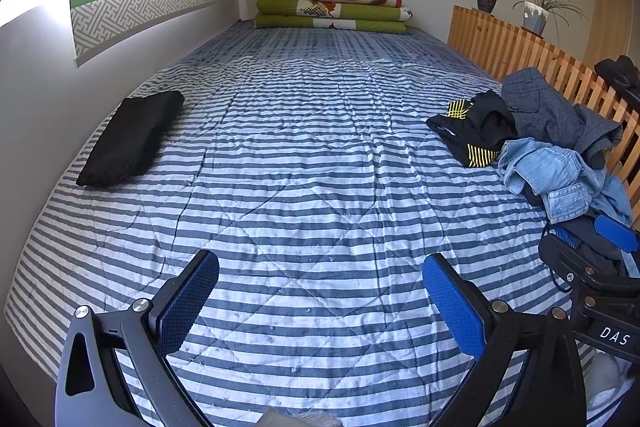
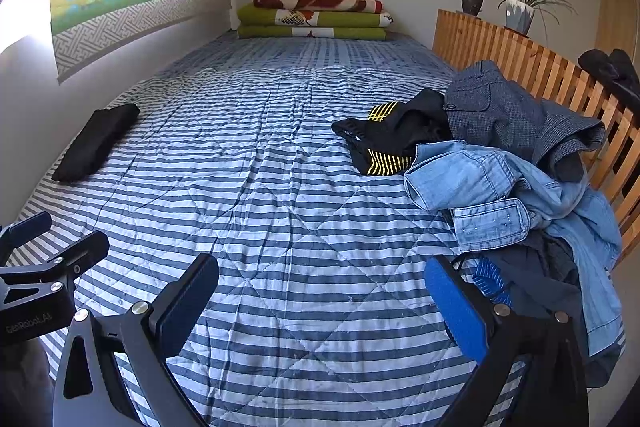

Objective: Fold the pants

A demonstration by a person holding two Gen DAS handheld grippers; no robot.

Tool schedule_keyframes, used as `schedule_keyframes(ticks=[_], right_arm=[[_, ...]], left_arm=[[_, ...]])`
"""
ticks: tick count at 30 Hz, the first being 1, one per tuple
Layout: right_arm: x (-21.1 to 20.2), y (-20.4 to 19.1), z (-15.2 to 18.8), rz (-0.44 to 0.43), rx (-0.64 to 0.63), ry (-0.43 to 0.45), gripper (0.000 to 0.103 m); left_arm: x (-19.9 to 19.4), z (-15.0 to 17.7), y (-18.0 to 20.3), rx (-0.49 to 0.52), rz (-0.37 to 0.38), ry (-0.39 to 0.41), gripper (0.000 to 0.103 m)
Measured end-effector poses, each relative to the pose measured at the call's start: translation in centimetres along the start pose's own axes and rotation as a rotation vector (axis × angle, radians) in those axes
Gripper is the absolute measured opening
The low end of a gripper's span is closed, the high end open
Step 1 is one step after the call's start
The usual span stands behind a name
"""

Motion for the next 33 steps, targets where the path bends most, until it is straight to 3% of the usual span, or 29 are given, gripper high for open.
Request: schedule_keyframes(ticks=[33], right_arm=[[-0.31,0.12,-0.18,0.004,0.002,0.014,0.101]], left_arm=[[-0.43,-0.29,-0.35,-0.012,-0.010,0.012,0.103]])
Point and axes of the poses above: each gripper's, at about its wrist camera, not at the fingertips, and x roughly the way its jaws point, y to its right, z to its underside, the point moved 5 cm from there along x, roughly the way its jaws point, and after that the axes turned 3 degrees about y, right-handed, at the moved point
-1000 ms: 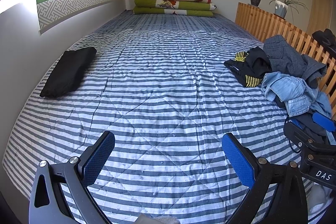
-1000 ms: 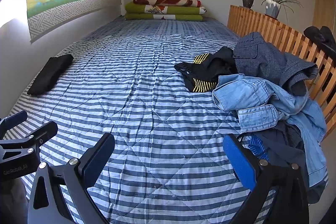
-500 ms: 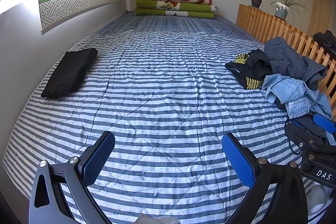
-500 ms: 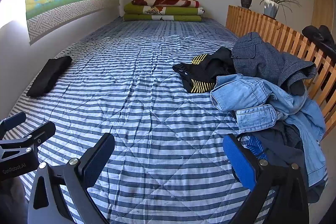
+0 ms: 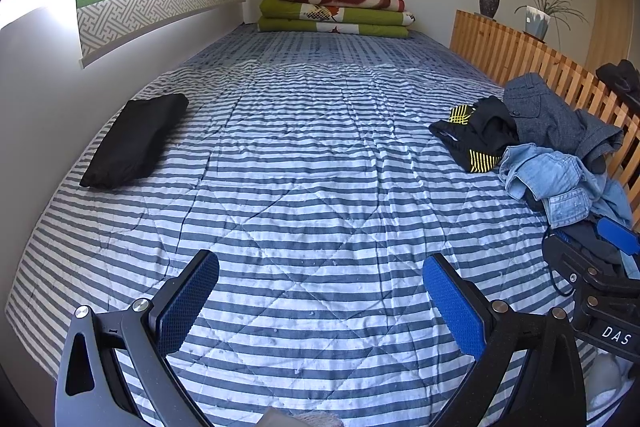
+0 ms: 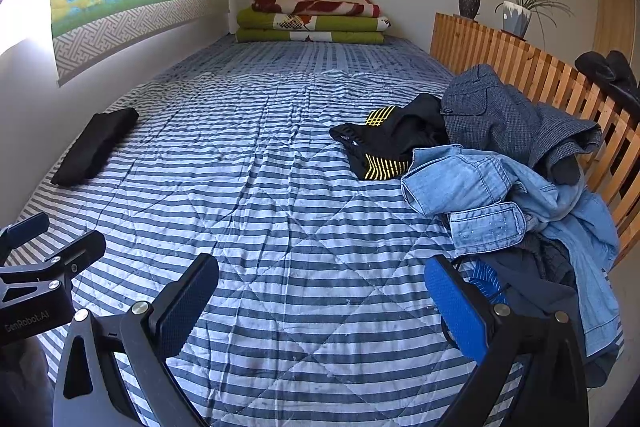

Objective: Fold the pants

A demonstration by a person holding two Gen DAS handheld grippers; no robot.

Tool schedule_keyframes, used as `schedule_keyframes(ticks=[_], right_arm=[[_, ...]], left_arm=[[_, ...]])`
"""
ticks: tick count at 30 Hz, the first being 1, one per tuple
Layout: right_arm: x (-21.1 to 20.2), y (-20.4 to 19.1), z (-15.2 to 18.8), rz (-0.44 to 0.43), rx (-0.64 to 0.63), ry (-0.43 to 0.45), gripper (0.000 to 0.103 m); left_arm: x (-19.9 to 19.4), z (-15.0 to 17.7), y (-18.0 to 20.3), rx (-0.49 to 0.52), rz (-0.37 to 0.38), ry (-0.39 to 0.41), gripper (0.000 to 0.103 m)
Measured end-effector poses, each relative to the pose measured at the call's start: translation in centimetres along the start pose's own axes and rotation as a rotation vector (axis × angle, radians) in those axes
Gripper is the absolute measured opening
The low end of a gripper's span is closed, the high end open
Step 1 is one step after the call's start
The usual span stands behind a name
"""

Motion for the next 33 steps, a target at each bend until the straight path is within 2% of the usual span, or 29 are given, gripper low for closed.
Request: schedule_keyframes(ticks=[26,33], right_arm=[[1.1,0.3,0.4,-0.004,0.002,-0.019,0.101],[1.7,0.9,0.6,0.019,0.002,-0.016,0.101]], left_arm=[[1.1,0.3,0.4,0.008,-0.004,-0.016,0.103],[1.8,0.5,0.6,0.012,0.005,-0.026,0.103]])
Point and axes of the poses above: each gripper's, at about its wrist camera, not at the fingertips, and x roughly the way its jaws point, y to its right, z to its underside, the point moved 5 cm from there along x, roughly the way its jaws point, and after that the axes turned 3 degrees about y, right-handed, at the moved point
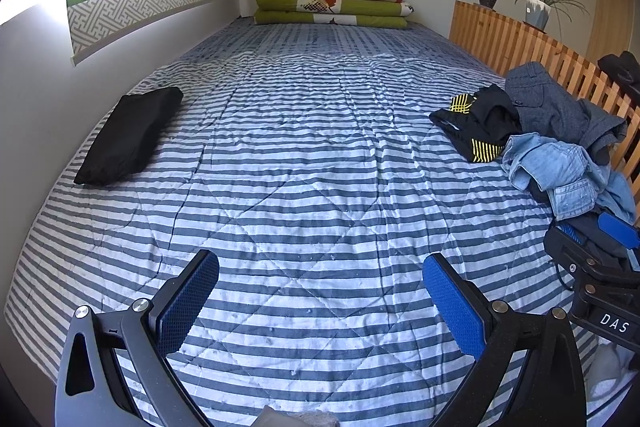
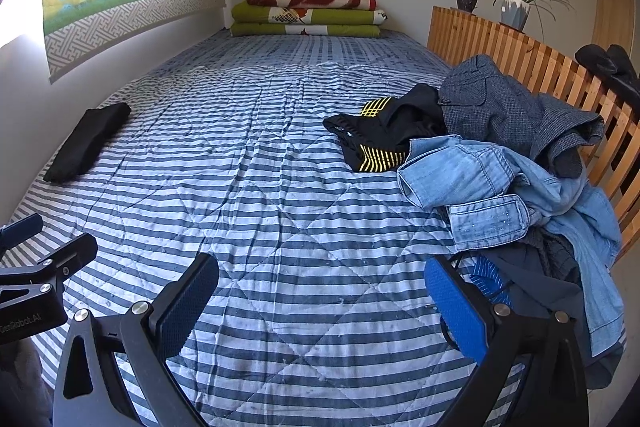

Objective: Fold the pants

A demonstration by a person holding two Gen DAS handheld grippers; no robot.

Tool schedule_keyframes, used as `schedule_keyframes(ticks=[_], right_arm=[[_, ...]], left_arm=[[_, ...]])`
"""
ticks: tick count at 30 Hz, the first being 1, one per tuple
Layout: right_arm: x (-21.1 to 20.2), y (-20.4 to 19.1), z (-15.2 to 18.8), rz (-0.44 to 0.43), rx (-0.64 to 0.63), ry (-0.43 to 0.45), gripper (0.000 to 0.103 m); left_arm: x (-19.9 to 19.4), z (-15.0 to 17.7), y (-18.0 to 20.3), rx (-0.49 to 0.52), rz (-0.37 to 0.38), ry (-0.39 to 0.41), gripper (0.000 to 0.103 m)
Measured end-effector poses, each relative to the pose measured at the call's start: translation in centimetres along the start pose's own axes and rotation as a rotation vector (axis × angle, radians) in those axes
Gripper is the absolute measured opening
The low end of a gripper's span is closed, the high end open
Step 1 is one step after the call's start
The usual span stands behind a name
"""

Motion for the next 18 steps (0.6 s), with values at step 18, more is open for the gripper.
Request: schedule_keyframes(ticks=[18], right_arm=[[-0.7,3.7,0.3,0.042,0.052,0.031,0.101]], left_arm=[[0.6,-0.8,0.3,-0.001,0.013,0.027,0.103]])
Point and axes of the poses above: each gripper's, at about its wrist camera, not at the fingertips, and x roughly the way its jaws point, y to its right, z to its underside, the point moved 5 cm from there along x, roughly the way its jaws point, and after that the axes turned 3 degrees about y, right-handed, at the moved point
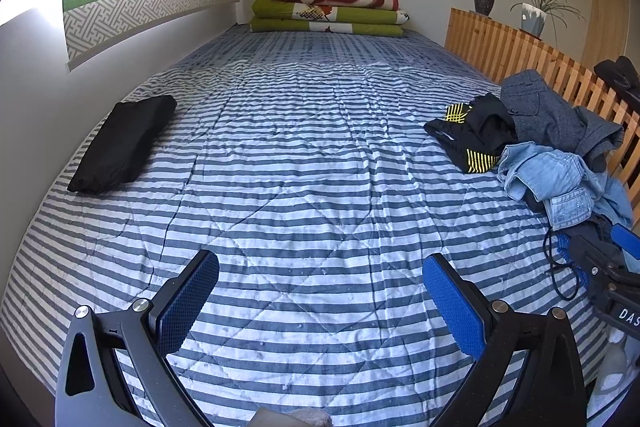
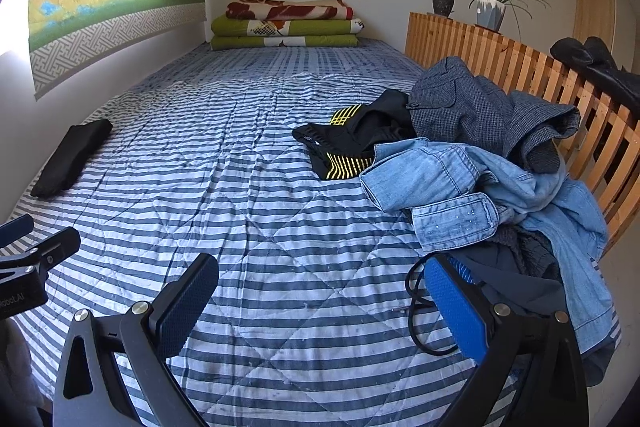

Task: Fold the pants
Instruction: 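Reach the right tool into the pile and grasp the grey houndstooth shorts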

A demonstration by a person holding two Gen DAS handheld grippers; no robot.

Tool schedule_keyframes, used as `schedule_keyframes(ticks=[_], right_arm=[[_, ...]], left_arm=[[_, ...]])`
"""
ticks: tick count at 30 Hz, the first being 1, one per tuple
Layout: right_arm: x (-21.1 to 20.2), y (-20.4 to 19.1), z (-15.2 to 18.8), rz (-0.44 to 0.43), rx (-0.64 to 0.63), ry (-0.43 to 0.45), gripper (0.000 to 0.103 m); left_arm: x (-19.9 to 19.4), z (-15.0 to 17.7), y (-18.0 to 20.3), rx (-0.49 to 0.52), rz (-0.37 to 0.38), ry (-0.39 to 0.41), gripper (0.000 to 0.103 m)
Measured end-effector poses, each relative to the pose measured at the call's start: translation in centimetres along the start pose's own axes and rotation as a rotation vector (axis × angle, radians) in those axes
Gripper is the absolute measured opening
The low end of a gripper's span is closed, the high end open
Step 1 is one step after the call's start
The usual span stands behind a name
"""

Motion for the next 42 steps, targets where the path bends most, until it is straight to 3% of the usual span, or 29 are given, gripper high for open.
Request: schedule_keyframes(ticks=[7,15,25,28,34,42], right_arm=[[0.9,5.6,0.2,0.093,0.043,-0.024,0.100],[2.4,13.9,0.1,0.135,0.179,-0.118,0.081],[4.8,18.8,-4.5,0.182,0.178,-0.097,0.076],[5.6,20.7,-6.8,0.241,0.183,-0.071,0.076],[8.9,25.6,-10.7,0.344,0.231,-0.076,0.076],[12.9,30.9,-13.0,0.395,0.329,-0.121,0.077]], left_arm=[[2.1,0.6,-1.4,-0.032,0.005,-0.034,0.103],[3.2,1.1,-0.7,-0.006,0.035,-0.052,0.103],[6.0,1.6,0.1,-0.050,0.083,-0.115,0.103],[6.6,1.9,1.1,-0.044,0.122,-0.137,0.103],[7.5,2.1,2.3,0.026,0.076,-0.131,0.102],[8.8,2.5,1.9,0.003,0.078,-0.170,0.103]])
Point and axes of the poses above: each gripper's, at about its wrist camera, not at the fingertips, and x roughly the way its jaws point, y to its right, z to its underside, the point moved 5 cm from there along x, roughly the way its jaws point, and after that the axes turned 3 degrees about y, right-handed, at the moved point
